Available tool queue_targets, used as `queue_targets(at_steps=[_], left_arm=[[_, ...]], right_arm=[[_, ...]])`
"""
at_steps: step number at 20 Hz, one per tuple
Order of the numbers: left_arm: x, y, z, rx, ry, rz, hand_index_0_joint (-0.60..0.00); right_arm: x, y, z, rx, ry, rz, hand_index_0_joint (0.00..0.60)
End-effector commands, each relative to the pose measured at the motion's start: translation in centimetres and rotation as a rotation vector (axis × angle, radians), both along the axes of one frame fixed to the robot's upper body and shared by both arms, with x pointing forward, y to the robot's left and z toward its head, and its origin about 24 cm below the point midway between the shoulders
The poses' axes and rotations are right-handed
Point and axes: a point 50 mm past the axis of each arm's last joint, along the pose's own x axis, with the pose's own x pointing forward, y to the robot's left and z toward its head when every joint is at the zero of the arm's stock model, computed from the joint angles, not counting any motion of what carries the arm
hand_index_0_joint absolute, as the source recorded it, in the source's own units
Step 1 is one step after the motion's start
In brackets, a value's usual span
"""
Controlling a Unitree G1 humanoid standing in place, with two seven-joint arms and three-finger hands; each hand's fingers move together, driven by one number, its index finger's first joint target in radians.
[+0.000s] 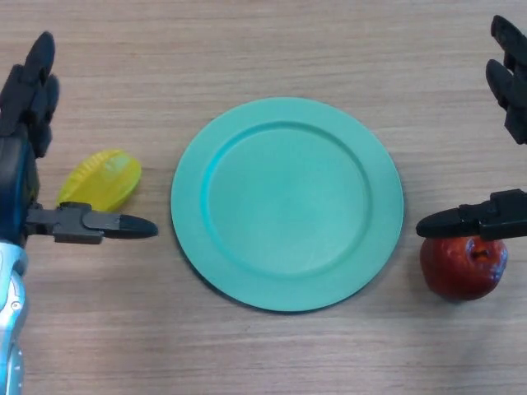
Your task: Pick up the yellow starfruit and place it on the plate
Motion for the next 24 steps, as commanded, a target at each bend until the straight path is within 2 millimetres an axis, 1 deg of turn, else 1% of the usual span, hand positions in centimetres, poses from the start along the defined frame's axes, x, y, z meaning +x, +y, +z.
queue_targets(at_steps=[1,4,7,10,12,13,14,15,16,17,18,22,24], left_arm=[[0.5,2.6,4.4,0.090,-0.251,0.095,0.000],[2.3,2.9,2.8,0.135,-0.169,0.095,0.000],[3.6,2.1,1.3,0.188,-0.124,0.055,0.000],[4.2,1.7,0.9,0.188,-0.131,0.037,0.000],[4.4,1.5,0.6,0.239,-0.158,0.058,0.000],[4.4,1.5,0.5,0.257,-0.164,0.068,-0.051],[4.4,1.5,0.4,0.267,-0.165,0.074,-0.150],[4.5,1.6,0.3,0.296,-0.167,0.089,-0.301],[4.5,1.7,0.1,0.325,-0.170,0.104,-0.400],[4.4,1.9,-0.4,0.379,-0.171,0.125,-0.550],[4.4,2.0,-0.6,0.409,-0.165,0.131,-0.600],[3.9,1.8,-1.4,0.442,-0.116,0.100,-0.600],[3.5,2.4,-1.2,0.459,-0.097,0.129,-0.600]], right_arm=[[-0.9,-0.9,3.5,0.020,-0.238,-0.019,0.000],[-0.8,-1.0,3.4,0.059,-0.242,-0.021,0.000],[-0.9,-0.8,3.4,0.076,-0.236,-0.008,0.000],[-1.2,-0.5,3.7,0.073,-0.234,0.011,0.000],[-1.3,-0.5,4.0,0.069,-0.235,0.010,0.000],[-1.4,-0.5,4.0,0.073,-0.237,0.008,0.000],[-1.4,-0.5,4.0,0.074,-0.238,0.009,0.000],[-1.5,-0.4,4.1,0.072,-0.243,0.009,0.000],[-1.6,-0.4,4.1,0.068,-0.250,0.009,0.000],[-1.8,-0.3,4.3,0.066,-0.261,0.009,0.000],[-2.0,-0.2,4.3,0.073,-0.263,0.011,0.000],[-2.2,0.3,4.7,0.078,-0.250,0.032,0.000],[-2.4,0.5,5.0,0.077,-0.252,0.037,0.000]])
